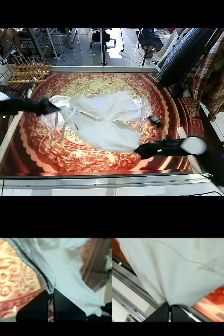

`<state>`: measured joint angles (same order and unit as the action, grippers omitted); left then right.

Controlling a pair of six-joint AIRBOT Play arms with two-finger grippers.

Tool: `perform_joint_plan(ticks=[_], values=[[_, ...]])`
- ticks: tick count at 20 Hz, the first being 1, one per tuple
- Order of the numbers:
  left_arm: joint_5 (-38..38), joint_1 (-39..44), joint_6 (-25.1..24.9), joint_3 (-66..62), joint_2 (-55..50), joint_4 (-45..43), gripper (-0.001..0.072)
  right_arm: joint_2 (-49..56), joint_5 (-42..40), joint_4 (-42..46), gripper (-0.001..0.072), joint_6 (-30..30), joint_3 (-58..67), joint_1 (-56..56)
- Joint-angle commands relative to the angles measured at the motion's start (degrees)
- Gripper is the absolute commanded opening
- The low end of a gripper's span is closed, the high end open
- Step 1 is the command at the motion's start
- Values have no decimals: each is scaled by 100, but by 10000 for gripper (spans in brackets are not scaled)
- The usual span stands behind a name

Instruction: Fold the clothes and pants, and hang the long-sleeved shirts on hangers.

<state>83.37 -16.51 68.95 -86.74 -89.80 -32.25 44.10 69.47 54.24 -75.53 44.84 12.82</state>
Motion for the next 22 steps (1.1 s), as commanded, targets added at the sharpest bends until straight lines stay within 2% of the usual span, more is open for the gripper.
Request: perform_joint_plan(ticks=[1, 4, 6, 8, 10, 12, 14, 16, 17, 19, 22], values=[[944, -122, -319, -680, 1202, 2240, 17, -1419, 612, 1099, 11, -682, 2031, 2], [745, -122, -555, -1084, 2168, 4459, 18, -1899, -50, 1139, 11, -739, 4218, 2], [328, -122, -769, -1119, 2736, 5829, 17, -1867, -649, 1191, 11, -686, 5394, 2], [59, -122, -772, -1119, 3145, 6476, 18, -1690, -1049, 1388, 11, -529, 6214, 2], [-92, -122, -774, -1119, 3311, 6478, 17, -1384, -1056, 1941, 10, -452, 6693, 2], [-356, -120, -778, -1115, 3237, 5777, 17, -1010, -833, 2702, 10, -455, 6837, 4], [-782, -57, -769, -1102, 3049, 4074, 17, -457, -22, 3311, 10, -461, 6811, 2], [-1045, 310, -514, -1093, 2702, 2208, 17, 234, 837, 3497, 11, -479, 6505, 2], [-1075, 627, -400, -1093, 2428, 1392, 18, 557, 1001, 3493, 11, -476, 6212, 2], [-1119, 1237, -313, -1093, 1692, 168, 17, 1202, 769, 3493, 11, -479, 5327, -24], [-1624, 1768, -4, -1093, 129, -726, 17, 2258, -852, 3289, 10, -804, 3814, -614]])
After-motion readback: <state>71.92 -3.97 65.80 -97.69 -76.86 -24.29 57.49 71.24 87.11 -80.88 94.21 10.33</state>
